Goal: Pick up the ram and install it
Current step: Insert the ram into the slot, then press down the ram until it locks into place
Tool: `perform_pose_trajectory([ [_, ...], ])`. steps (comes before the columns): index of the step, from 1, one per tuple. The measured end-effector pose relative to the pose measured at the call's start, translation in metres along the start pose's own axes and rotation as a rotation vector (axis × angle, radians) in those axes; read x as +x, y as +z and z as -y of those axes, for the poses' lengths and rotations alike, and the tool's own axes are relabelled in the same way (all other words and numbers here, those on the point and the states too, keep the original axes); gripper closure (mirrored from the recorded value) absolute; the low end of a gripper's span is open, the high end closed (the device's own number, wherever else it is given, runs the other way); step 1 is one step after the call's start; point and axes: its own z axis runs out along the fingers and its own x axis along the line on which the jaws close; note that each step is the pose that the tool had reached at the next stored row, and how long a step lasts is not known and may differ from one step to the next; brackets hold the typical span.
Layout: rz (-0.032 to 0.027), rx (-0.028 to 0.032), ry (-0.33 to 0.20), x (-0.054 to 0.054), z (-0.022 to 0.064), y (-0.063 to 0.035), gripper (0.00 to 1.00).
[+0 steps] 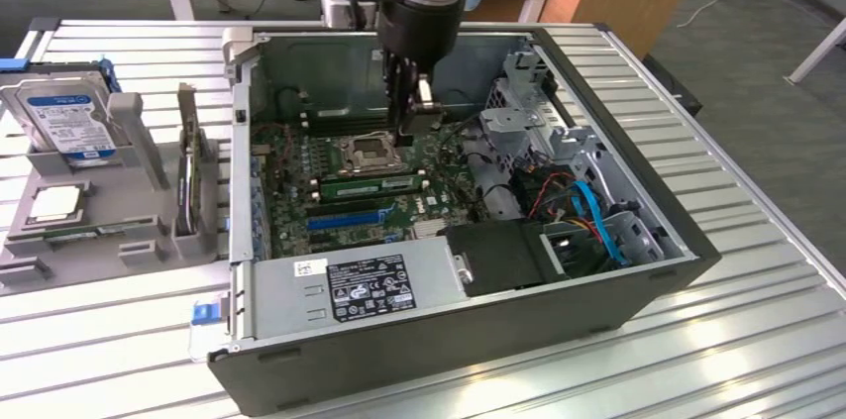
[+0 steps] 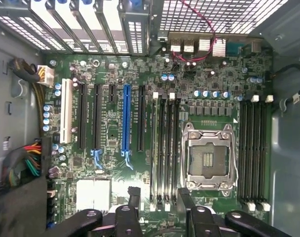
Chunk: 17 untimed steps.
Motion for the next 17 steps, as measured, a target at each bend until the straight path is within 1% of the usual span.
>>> perform_pose_trajectory([
  [4,0.0,0.0,0.0,0.0,-0.0001,-0.0079,0.57],
  [7,0.0,0.0,0.0,0.0,-0.0002,-0.0118,0.57],
  [17,0.0,0.0,0.0,0.0,-0.0002,-0.012,0.57],
])
